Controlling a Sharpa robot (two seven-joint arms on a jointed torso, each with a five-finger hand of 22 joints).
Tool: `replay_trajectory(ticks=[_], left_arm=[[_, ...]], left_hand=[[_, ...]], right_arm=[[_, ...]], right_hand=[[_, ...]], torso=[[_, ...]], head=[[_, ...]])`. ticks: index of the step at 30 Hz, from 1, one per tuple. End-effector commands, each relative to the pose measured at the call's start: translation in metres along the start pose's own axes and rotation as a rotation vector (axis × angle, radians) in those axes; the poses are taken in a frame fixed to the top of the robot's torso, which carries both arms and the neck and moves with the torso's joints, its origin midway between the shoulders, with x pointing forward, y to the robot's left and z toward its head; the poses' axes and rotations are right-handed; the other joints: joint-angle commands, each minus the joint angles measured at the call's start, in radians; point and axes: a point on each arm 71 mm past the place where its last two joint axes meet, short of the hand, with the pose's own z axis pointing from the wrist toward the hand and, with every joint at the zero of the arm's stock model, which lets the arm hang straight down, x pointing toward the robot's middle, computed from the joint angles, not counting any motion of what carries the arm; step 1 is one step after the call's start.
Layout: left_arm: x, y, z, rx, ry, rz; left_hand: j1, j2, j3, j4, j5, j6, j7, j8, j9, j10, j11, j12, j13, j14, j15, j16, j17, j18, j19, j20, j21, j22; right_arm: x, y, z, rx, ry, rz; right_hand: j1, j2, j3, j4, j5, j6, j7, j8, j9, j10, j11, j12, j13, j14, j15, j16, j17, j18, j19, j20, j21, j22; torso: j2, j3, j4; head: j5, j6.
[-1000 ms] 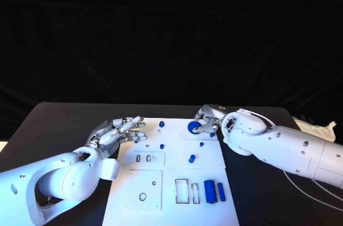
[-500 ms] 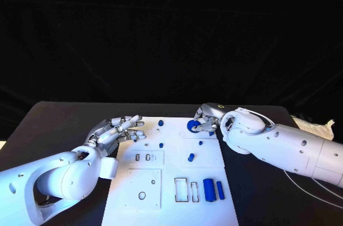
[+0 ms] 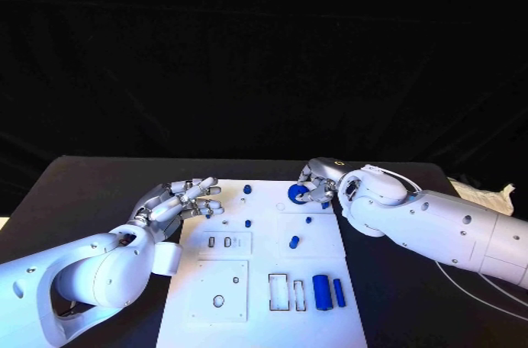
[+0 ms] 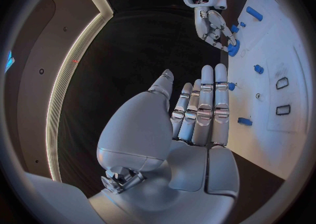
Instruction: Assemble the parts on the task board
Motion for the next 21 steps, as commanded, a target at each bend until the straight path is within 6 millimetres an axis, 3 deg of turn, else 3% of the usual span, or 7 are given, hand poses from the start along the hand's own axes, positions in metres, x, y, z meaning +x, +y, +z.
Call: replay_trajectory(ticks=[1, 8, 14, 18, 21], left_arm=[[0.001, -0.001, 0.000, 0.008, 0.020, -0.016], [-0.010, -0.003, -0.001, 0.016, -0.004, -0.009], [-0.027, -0.006, -0.002, 0.029, -0.038, 0.003], [-0.036, -0.007, -0.002, 0.036, -0.056, 0.008], [-0.039, -0.008, -0.003, 0.037, -0.062, 0.009]], left_hand=[[-0.002, 0.005, 0.000, -0.003, -0.003, -0.001, 0.005, -0.006, -0.001, -0.007, 0.003, -0.005, -0.001, -0.001, 0.004, -0.005, 0.001, 0.009, -0.006, 0.002, 0.003, 0.002], [-0.002, 0.005, 0.000, -0.003, -0.003, -0.001, 0.005, -0.006, -0.001, -0.007, 0.003, -0.005, -0.001, -0.001, 0.004, -0.005, 0.002, 0.009, -0.006, 0.002, 0.003, 0.002], [-0.003, 0.006, 0.000, -0.005, -0.003, -0.002, 0.004, -0.007, -0.001, -0.007, 0.003, -0.006, -0.001, -0.007, 0.005, -0.009, 0.003, 0.008, -0.010, 0.003, 0.003, 0.001], [-0.004, 0.007, 0.000, -0.009, -0.003, -0.003, 0.003, -0.009, -0.001, -0.008, 0.003, -0.007, -0.001, -0.016, 0.007, -0.016, 0.006, 0.008, -0.018, 0.004, 0.000, 0.000], [-0.005, 0.008, 0.000, -0.012, -0.003, -0.002, 0.004, -0.011, 0.000, -0.009, 0.005, -0.009, -0.001, -0.029, 0.010, -0.027, 0.007, 0.007, -0.030, 0.007, -0.004, -0.002]], right_arm=[[0.001, 0.003, -0.002, -0.001, -0.023, 0.001], [-0.007, 0.028, -0.009, -0.086, -0.117, 0.021], [-0.011, 0.053, -0.012, -0.156, -0.159, 0.022], [-0.009, 0.070, -0.009, -0.185, -0.168, 0.036], [-0.006, 0.079, -0.004, -0.192, -0.162, 0.044]], right_hand=[[-0.002, 0.015, 0.004, 0.002, -0.004, 0.015, -0.006, 0.003, 0.004, 0.101, -0.008, 0.006, 0.259, 0.101, -0.008, 0.006, 0.243, -0.020, 0.037, -0.007, 0.003, 0.104], [0.000, 0.013, 0.010, -0.001, -0.001, 0.016, -0.007, 0.000, 0.003, 0.104, -0.009, 0.011, 0.263, 0.102, -0.009, 0.007, 0.246, -0.022, 0.040, -0.008, 0.006, 0.112], [0.010, 0.008, 0.024, -0.014, 0.004, 0.017, -0.007, -0.005, 0.003, 0.102, -0.010, 0.009, 0.261, 0.102, -0.011, 0.006, 0.245, -0.024, 0.046, -0.010, 0.011, 0.124], [0.011, 0.008, 0.026, -0.015, 0.005, 0.017, -0.007, -0.005, 0.003, 0.103, -0.010, 0.010, 0.262, 0.102, -0.011, 0.007, 0.245, -0.025, 0.048, -0.010, 0.013, 0.128], [0.011, 0.007, 0.027, -0.016, 0.005, 0.018, -0.007, -0.005, 0.003, 0.103, -0.010, 0.010, 0.263, 0.102, -0.011, 0.006, 0.245, -0.025, 0.048, -0.010, 0.013, 0.129]], torso=[[0.000, -0.0009, 0.0000], [-0.001, -0.0002, 0.0028], [-0.001, -0.0024, 0.0041], [0.001, -0.0004, 0.0025], [0.000, -0.0027, 0.0048]], head=[[-0.003, -0.001], [0.000, 0.001], [0.007, 0.004], [0.012, 0.007], [0.015, 0.006]])
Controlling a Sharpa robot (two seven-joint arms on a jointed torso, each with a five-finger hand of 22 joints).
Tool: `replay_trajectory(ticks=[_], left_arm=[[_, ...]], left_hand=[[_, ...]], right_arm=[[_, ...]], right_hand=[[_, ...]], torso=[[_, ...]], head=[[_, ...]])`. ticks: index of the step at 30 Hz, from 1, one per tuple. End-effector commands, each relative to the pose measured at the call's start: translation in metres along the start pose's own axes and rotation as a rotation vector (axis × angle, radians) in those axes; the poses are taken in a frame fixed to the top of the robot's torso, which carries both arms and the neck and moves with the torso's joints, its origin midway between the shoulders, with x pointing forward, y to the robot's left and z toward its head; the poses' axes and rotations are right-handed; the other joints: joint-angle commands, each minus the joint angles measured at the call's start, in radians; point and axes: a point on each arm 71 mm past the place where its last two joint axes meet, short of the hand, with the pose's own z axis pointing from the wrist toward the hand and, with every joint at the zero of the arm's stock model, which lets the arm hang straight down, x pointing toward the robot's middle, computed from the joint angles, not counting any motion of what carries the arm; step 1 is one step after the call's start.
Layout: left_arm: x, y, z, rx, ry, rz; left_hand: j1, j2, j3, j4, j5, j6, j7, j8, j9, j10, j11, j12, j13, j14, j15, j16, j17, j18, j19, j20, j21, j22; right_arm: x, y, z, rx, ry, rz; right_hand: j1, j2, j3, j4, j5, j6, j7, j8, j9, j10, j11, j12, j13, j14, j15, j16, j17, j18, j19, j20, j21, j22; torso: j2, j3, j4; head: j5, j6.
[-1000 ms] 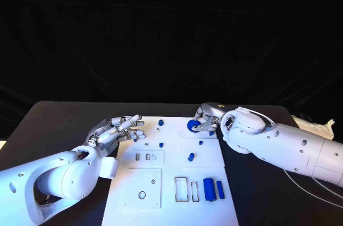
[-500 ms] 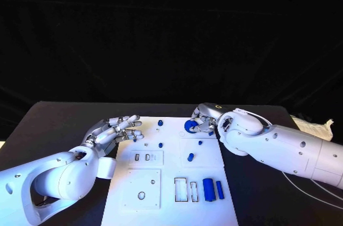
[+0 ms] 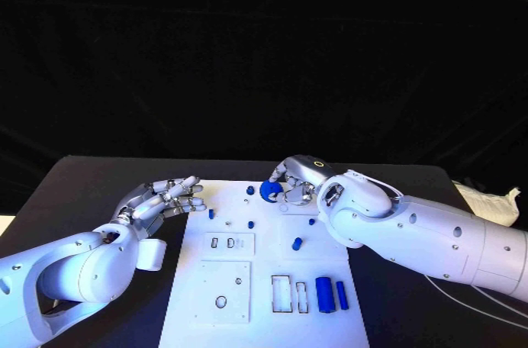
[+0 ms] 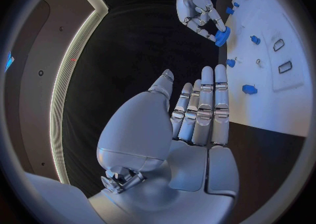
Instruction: Assemble the parts on the task board
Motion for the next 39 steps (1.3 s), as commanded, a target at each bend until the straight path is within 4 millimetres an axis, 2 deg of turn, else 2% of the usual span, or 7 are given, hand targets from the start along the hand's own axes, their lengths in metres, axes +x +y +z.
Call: replay_trajectory(ticks=[1, 7, 14, 18, 23, 26, 39], left_arm=[[0.000, -0.002, 0.000, 0.020, 0.023, -0.017], [0.000, -0.002, 0.000, 0.017, 0.028, -0.020], [0.002, -0.002, 0.000, 0.014, 0.032, -0.022], [0.003, -0.002, 0.001, 0.013, 0.034, -0.023], [0.004, -0.001, 0.002, 0.012, 0.036, -0.024], [0.004, -0.001, 0.002, 0.012, 0.037, -0.024], [0.004, -0.001, 0.002, 0.010, 0.039, -0.025]], left_hand=[[-0.006, 0.008, 0.002, -0.006, -0.003, -0.002, 0.004, -0.007, 0.000, -0.005, 0.001, -0.004, -0.001, -0.009, 0.000, -0.008, 0.002, 0.007, -0.010, 0.001, -0.005, -0.002], [-0.007, 0.008, 0.001, -0.008, -0.003, -0.004, 0.006, -0.009, 0.000, -0.007, 0.003, -0.006, -0.001, -0.014, 0.002, -0.014, 0.003, 0.007, -0.016, 0.003, -0.008, -0.004], [-0.008, 0.008, 0.001, -0.008, -0.003, -0.004, 0.006, -0.009, 0.000, -0.008, 0.003, -0.006, -0.001, -0.015, 0.003, -0.015, 0.003, 0.007, -0.016, 0.003, -0.008, -0.004], [-0.008, 0.008, 0.001, -0.009, -0.003, -0.004, 0.006, -0.010, -0.001, -0.008, 0.004, -0.006, -0.001, -0.016, 0.003, -0.017, 0.004, 0.007, -0.018, 0.004, -0.009, -0.004], [-0.008, 0.008, 0.001, -0.009, -0.003, -0.004, 0.006, -0.010, -0.001, -0.008, 0.004, -0.006, -0.001, -0.016, 0.003, -0.017, 0.004, 0.007, -0.018, 0.004, -0.009, -0.004], [-0.008, 0.008, 0.001, -0.009, -0.003, -0.004, 0.007, -0.010, -0.001, -0.008, 0.004, -0.007, -0.001, -0.016, 0.003, -0.017, 0.004, 0.007, -0.018, 0.004, -0.009, -0.004], [-0.008, 0.008, 0.001, -0.009, -0.003, -0.005, 0.007, -0.010, -0.001, -0.009, 0.004, -0.007, -0.001, -0.016, 0.003, -0.017, 0.004, 0.007, -0.018, 0.004, -0.009, -0.004]], right_arm=[[0.001, 0.007, 0.006, -0.015, -0.031, -0.010], [0.018, 0.025, 0.016, -0.033, -0.004, -0.006], [0.035, 0.037, 0.022, -0.032, 0.027, -0.017], [0.040, 0.039, 0.025, -0.030, 0.039, -0.021], [0.044, 0.043, 0.027, -0.033, 0.056, -0.024], [0.046, 0.044, 0.027, -0.031, 0.062, -0.030], [0.046, 0.035, 0.027, 0.010, 0.030, -0.068]], right_hand=[[0.010, 0.000, 0.006, -0.002, 0.003, 0.017, -0.008, -0.002, 0.003, 0.106, -0.008, 0.005, 0.263, 0.098, -0.007, 0.002, 0.245, -0.014, 0.045, -0.007, 0.005, 0.129], [0.012, -0.001, 0.009, -0.004, 0.003, 0.018, -0.008, -0.003, 0.003, 0.105, -0.008, 0.004, 0.262, 0.098, -0.007, 0.002, 0.245, -0.014, 0.045, -0.007, 0.005, 0.129], [0.011, -0.002, 0.012, -0.006, 0.002, 0.017, -0.007, -0.005, 0.003, 0.104, -0.007, 0.003, 0.261, 0.098, -0.007, 0.002, 0.244, -0.015, 0.045, -0.007, 0.005, 0.130], [0.011, -0.002, 0.012, -0.006, 0.002, 0.017, -0.007, -0.005, 0.003, 0.104, -0.007, 0.003, 0.261, 0.098, -0.007, 0.002, 0.244, -0.015, 0.045, -0.007, 0.005, 0.130], [0.009, -0.004, 0.013, -0.007, -0.001, 0.016, -0.006, -0.007, 0.002, 0.105, -0.006, 0.003, 0.261, 0.098, -0.007, 0.002, 0.244, -0.014, 0.045, -0.007, 0.005, 0.130], [0.007, -0.006, 0.014, -0.007, -0.002, 0.016, -0.005, -0.008, 0.002, 0.105, -0.006, 0.003, 0.261, 0.098, -0.007, 0.002, 0.244, -0.015, 0.045, -0.007, 0.005, 0.130], [0.005, -0.007, 0.015, -0.007, -0.004, 0.015, -0.005, -0.010, 0.002, 0.104, -0.005, 0.003, 0.260, 0.098, -0.006, 0.002, 0.243, -0.014, 0.045, -0.007, 0.005, 0.129]], torso=[[0.000, -0.0017, 0.0023], [0.002, -0.0009, 0.0100], [0.004, -0.0028, 0.0152], [0.005, -0.0010, 0.0141], [0.004, -0.0009, 0.0129], [0.004, -0.0003, 0.0123], [0.005, 0.0003, 0.0122]], head=[[0.005, 0.000], [0.008, 0.000], [-0.001, 0.000], [0.004, -0.002], [0.002, -0.004], [0.006, -0.003], [0.006, -0.006]])
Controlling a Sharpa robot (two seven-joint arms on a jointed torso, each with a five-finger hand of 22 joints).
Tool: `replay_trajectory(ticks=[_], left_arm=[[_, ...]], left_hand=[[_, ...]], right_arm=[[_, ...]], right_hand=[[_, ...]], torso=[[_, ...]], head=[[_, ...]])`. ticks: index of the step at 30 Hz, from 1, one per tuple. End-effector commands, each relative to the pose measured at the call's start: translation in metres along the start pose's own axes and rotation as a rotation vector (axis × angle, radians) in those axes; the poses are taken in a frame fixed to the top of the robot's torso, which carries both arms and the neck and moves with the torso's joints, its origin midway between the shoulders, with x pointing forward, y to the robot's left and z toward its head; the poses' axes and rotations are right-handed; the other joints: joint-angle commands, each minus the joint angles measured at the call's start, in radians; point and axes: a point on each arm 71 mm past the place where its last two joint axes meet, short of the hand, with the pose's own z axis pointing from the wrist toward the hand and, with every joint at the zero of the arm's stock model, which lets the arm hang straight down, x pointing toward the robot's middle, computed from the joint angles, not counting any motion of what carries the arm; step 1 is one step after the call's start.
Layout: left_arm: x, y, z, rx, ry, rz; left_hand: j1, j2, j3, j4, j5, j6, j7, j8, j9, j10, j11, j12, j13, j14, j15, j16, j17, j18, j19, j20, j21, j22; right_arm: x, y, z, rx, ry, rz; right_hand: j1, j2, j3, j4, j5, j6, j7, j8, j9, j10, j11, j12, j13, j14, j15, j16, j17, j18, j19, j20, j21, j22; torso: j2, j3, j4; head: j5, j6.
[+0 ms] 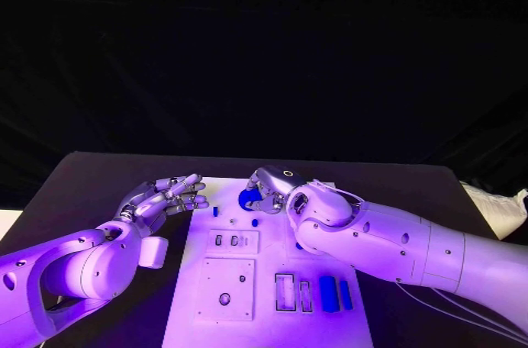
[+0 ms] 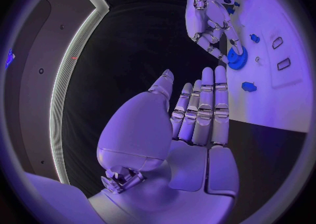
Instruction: Assemble the parts on the task board
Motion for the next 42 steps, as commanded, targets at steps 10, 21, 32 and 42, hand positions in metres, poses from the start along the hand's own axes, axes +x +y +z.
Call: replay_trajectory(ticks=[10, 21, 32, 42], left_arm=[[0.001, -0.001, 0.001, 0.008, 0.018, -0.010], [0.001, -0.001, 0.001, 0.006, 0.017, -0.009], [0.000, -0.001, 0.002, 0.006, 0.013, -0.008], [-0.005, -0.001, 0.002, 0.005, 0.001, -0.004]], left_hand=[[-0.004, 0.004, -0.002, -0.007, -0.003, -0.001, 0.004, -0.005, -0.001, -0.006, 0.001, -0.007, -0.001, -0.004, 0.001, -0.007, 0.002, 0.007, -0.006, 0.000, -0.005, -0.001], [-0.005, 0.004, -0.002, -0.008, -0.003, -0.002, 0.005, -0.005, -0.001, -0.007, 0.001, -0.008, -0.001, -0.004, 0.002, -0.008, 0.003, 0.007, -0.006, 0.000, -0.005, -0.001], [-0.005, 0.004, -0.002, -0.008, -0.003, -0.002, 0.005, -0.005, -0.001, -0.007, 0.001, -0.008, -0.001, -0.004, 0.002, -0.008, 0.003, 0.007, -0.006, 0.000, -0.005, -0.001], [-0.007, 0.005, -0.003, -0.008, -0.003, -0.004, 0.007, -0.006, -0.001, -0.009, 0.003, -0.009, -0.001, -0.004, 0.002, -0.009, 0.004, 0.007, -0.007, 0.001, -0.005, -0.001]], right_arm=[[0.000, -0.003, -0.001, 0.023, -0.013, -0.037], [0.008, -0.007, -0.001, 0.048, 0.097, 0.005], [-0.002, -0.013, -0.006, -0.006, -0.026, 0.116], [-0.043, -0.054, -0.043, -0.091, -0.200, 0.311]], right_hand=[[-0.039, -0.030, 0.008, 0.013, -0.021, -0.030, 0.014, -0.040, -0.008, 0.097, 0.011, -0.010, 0.251, 0.097, 0.007, 0.001, 0.240, -0.018, 0.049, 0.004, 0.008, 0.137], [-0.236, -0.041, -0.093, 0.190, -0.036, -0.078, 0.033, -0.101, -0.004, 0.079, 0.031, -0.041, 0.229, 0.096, 0.026, -0.002, 0.235, -0.018, 0.049, 0.023, 0.009, 0.140], [-0.192, 0.015, -0.130, 0.170, 0.082, -0.062, 0.027, -0.100, 0.004, 0.081, 0.025, -0.040, 0.231, 0.096, 0.021, -0.002, 0.235, -0.019, 0.051, 0.020, 0.011, 0.145], [-0.121, 0.024, -0.105, 0.124, 0.104, -0.081, 0.032, -0.104, 0.000, 0.071, 0.029, -0.058, 0.219, 0.093, 0.024, -0.007, 0.225, -0.018, 0.048, 0.021, 0.008, 0.139]], torso=[[0.000, 0.0003, -0.0013], [0.000, -0.0006, -0.0001], [-0.001, 0.0021, -0.0013], [-0.013, 0.0084, -0.0306]], head=[[0.003, -0.001], [0.004, 0.001], [0.002, 0.000], [0.018, 0.005]])
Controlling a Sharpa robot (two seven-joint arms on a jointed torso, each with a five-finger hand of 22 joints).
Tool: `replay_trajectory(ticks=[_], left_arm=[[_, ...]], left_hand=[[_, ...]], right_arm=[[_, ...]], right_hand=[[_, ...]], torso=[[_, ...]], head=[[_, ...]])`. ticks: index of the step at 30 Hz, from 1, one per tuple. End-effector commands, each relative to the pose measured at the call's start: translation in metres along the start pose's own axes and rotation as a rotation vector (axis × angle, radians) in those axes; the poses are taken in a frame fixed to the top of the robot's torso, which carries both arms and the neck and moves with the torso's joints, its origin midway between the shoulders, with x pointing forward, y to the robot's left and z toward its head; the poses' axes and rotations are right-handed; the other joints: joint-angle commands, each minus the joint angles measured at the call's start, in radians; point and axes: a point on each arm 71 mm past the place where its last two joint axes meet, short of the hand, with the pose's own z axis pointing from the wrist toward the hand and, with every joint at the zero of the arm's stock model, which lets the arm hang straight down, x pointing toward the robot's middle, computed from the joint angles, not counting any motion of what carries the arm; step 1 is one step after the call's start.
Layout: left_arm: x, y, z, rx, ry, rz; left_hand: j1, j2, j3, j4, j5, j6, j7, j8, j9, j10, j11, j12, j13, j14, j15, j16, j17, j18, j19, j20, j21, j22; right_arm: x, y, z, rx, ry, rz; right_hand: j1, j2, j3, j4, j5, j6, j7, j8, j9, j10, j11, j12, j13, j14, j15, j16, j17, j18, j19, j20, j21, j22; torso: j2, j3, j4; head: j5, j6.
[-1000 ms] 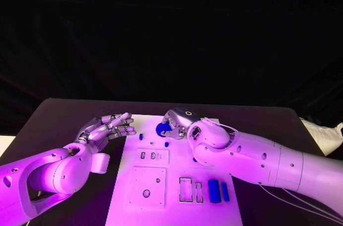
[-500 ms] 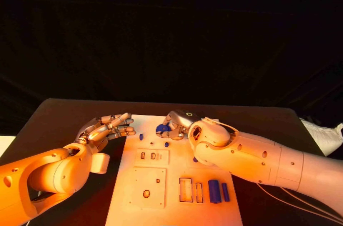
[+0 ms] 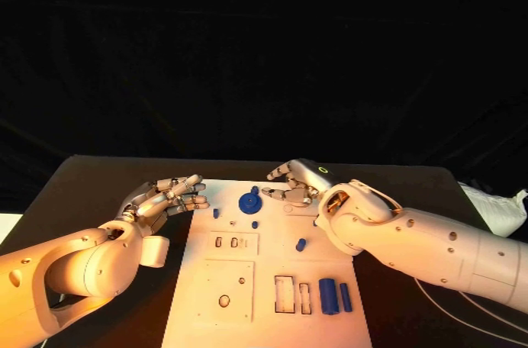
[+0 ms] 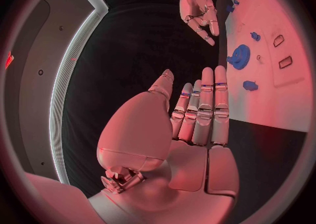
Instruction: Assemble the parts on the task board
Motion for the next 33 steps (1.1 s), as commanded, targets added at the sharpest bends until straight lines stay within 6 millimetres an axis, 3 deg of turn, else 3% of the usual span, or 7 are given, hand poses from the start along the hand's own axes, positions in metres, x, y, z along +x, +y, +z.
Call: replay_trajectory(ticks=[1, 5, 9, 15, 18, 22, 33], left_arm=[[0.001, -0.001, 0.001, 0.005, 0.016, -0.009], [0.001, 0.000, 0.002, 0.003, 0.019, -0.011], [0.004, 0.001, 0.003, -0.001, 0.031, -0.015], [0.009, 0.003, 0.003, -0.003, 0.057, -0.017], [0.010, 0.003, 0.004, -0.004, 0.060, -0.016], [0.011, 0.004, 0.004, -0.006, 0.065, -0.017], [0.012, 0.005, 0.004, -0.009, 0.062, -0.015]], left_hand=[[-0.007, 0.005, 0.000, -0.005, -0.003, 0.000, 0.003, -0.006, -0.001, -0.005, -0.001, -0.005, -0.001, -0.004, 0.002, -0.004, 0.001, 0.007, -0.007, 0.001, -0.005, -0.001], [-0.007, 0.005, 0.000, -0.005, -0.003, 0.000, 0.003, -0.006, -0.001, -0.005, -0.001, -0.005, -0.001, -0.004, 0.002, -0.004, 0.001, 0.007, -0.007, 0.001, -0.005, -0.001], [-0.007, 0.005, 0.000, -0.005, -0.003, -0.001, 0.003, -0.006, -0.001, -0.006, -0.001, -0.005, -0.001, -0.004, 0.002, -0.005, 0.001, 0.007, -0.007, 0.001, -0.005, -0.001], [0.002, 0.011, 0.008, -0.014, -0.001, 0.000, 0.003, -0.006, 0.000, -0.005, -0.001, -0.005, -0.001, -0.003, 0.002, -0.007, 0.004, 0.008, -0.008, 0.002, -0.004, -0.001], [0.002, 0.011, 0.008, -0.014, -0.001, 0.000, 0.003, -0.006, 0.000, -0.005, -0.001, -0.005, -0.001, -0.003, 0.002, -0.007, 0.004, 0.008, -0.008, 0.002, -0.004, -0.001], [0.002, 0.011, 0.008, -0.015, -0.001, 0.000, 0.002, -0.006, 0.000, -0.005, -0.001, -0.005, -0.001, -0.003, 0.002, -0.008, 0.005, 0.008, -0.008, 0.002, -0.004, -0.001], [0.003, 0.011, 0.009, -0.016, -0.001, 0.000, 0.002, -0.006, 0.000, -0.005, -0.001, -0.005, -0.001, -0.002, 0.002, -0.008, 0.005, 0.009, -0.008, 0.002, -0.003, -0.001]], right_arm=[[-0.020, -0.007, -0.012, -0.050, -0.074, 0.149], [-0.035, -0.034, -0.029, 0.008, -0.025, 0.187], [-0.046, -0.067, -0.046, 0.030, 0.076, 0.239], [-0.056, -0.115, -0.070, 0.103, 0.098, 0.256], [-0.056, -0.130, -0.076, 0.134, 0.091, 0.241], [-0.050, -0.141, -0.081, 0.167, 0.087, 0.225], [-0.031, -0.140, -0.078, 0.181, 0.103, 0.196]], right_hand=[[0.023, 0.002, 0.005, -0.017, 0.032, -0.003, -0.001, -0.003, 0.000, 0.069, 0.001, -0.003, 0.219, 0.097, 0.002, -0.004, 0.224, -0.019, 0.048, 0.003, 0.000, 0.140], [0.050, -0.003, 0.017, -0.043, 0.060, 0.003, -0.002, -0.001, 0.001, 0.069, -0.001, -0.003, 0.220, 0.097, 0.000, -0.004, 0.224, -0.019, 0.048, 0.002, 0.000, 0.140], [0.114, -0.015, 0.035, -0.100, -0.021, 0.015, -0.003, 0.001, 0.003, 0.071, -0.002, -0.001, 0.221, 0.098, -0.002, -0.003, 0.226, -0.019, 0.049, 0.000, 0.001, 0.143], [0.172, -0.038, 0.051, -0.161, -0.053, 0.018, -0.002, -0.003, 0.002, 0.065, -0.002, -0.010, 0.216, 0.096, -0.001, -0.007, 0.219, -0.019, 0.047, 0.001, -0.001, 0.140], [0.174, -0.040, 0.051, -0.165, -0.055, 0.017, -0.002, -0.003, 0.002, 0.065, -0.002, -0.010, 0.216, 0.096, -0.001, -0.006, 0.220, -0.019, 0.047, 0.001, -0.001, 0.140], [0.177, -0.039, 0.053, -0.169, -0.056, 0.017, -0.002, -0.003, 0.002, 0.066, -0.002, -0.009, 0.217, 0.097, -0.001, -0.005, 0.222, -0.019, 0.047, 0.001, 0.000, 0.141], [0.171, -0.048, 0.047, -0.175, -0.065, 0.005, 0.000, -0.006, -0.001, 0.064, 0.000, -0.014, 0.214, 0.096, 0.001, -0.006, 0.221, -0.018, 0.045, 0.002, -0.002, 0.136]], torso=[[-0.011, 0.0048, -0.0206], [-0.019, 0.0093, -0.0364], [-0.022, 0.0144, -0.0483], [-0.023, 0.0233, -0.0578], [-0.022, 0.0260, -0.0581], [-0.019, 0.0256, -0.0533], [-0.013, 0.0311, -0.0488]], head=[[0.008, -0.001], [0.015, -0.001], [0.020, 0.006], [0.016, 0.008], [0.013, 0.008], [0.007, 0.006], [0.011, 0.003]])
